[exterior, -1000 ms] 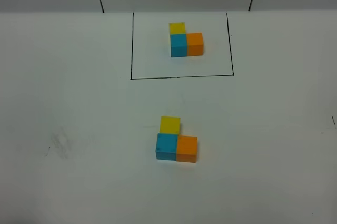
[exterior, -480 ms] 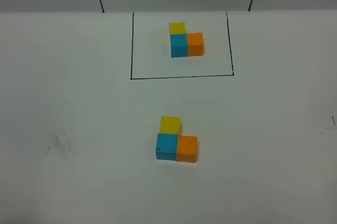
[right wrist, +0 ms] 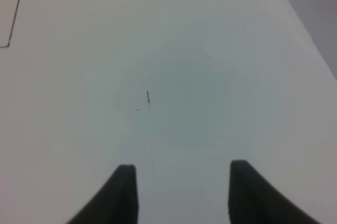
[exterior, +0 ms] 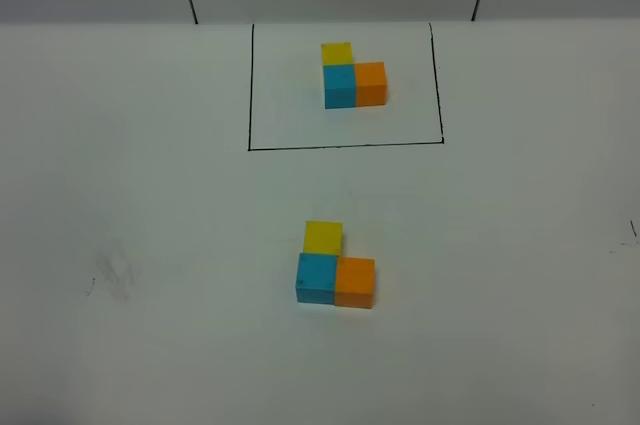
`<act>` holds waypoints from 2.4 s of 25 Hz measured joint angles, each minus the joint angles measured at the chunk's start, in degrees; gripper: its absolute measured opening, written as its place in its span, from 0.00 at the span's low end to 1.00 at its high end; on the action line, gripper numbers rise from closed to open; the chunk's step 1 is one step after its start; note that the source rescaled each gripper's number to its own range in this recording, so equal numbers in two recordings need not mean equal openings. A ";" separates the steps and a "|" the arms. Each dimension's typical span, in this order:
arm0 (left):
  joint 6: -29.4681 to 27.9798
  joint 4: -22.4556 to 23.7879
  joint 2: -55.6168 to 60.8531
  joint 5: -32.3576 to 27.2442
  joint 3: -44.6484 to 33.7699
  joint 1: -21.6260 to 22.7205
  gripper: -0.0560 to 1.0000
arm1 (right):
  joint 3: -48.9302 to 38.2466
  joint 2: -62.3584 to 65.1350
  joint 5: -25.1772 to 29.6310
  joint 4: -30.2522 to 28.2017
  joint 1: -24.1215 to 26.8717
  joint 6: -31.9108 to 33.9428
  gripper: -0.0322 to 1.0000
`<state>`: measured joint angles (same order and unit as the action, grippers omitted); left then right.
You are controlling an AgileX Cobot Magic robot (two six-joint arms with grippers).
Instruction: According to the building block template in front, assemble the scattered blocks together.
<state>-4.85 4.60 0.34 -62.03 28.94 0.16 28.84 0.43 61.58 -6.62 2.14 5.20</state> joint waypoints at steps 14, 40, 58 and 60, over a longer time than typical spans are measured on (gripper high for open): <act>-0.01 0.00 0.00 0.00 0.00 0.00 0.62 | 0.00 0.00 -0.06 4.23 0.00 -3.15 0.04; -0.06 0.00 0.00 0.00 0.00 0.00 0.62 | 0.00 0.00 -0.24 4.56 0.06 -0.82 0.04; -0.06 0.00 0.00 0.00 0.00 0.00 0.62 | 0.00 0.00 -0.24 4.54 0.06 -0.78 0.03; -0.06 0.00 0.00 0.00 0.00 0.00 0.62 | 0.00 0.00 -0.24 4.54 0.06 -0.78 0.03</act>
<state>-4.91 4.60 0.34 -62.03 28.94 0.16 28.84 0.43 61.34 -2.08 2.21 4.43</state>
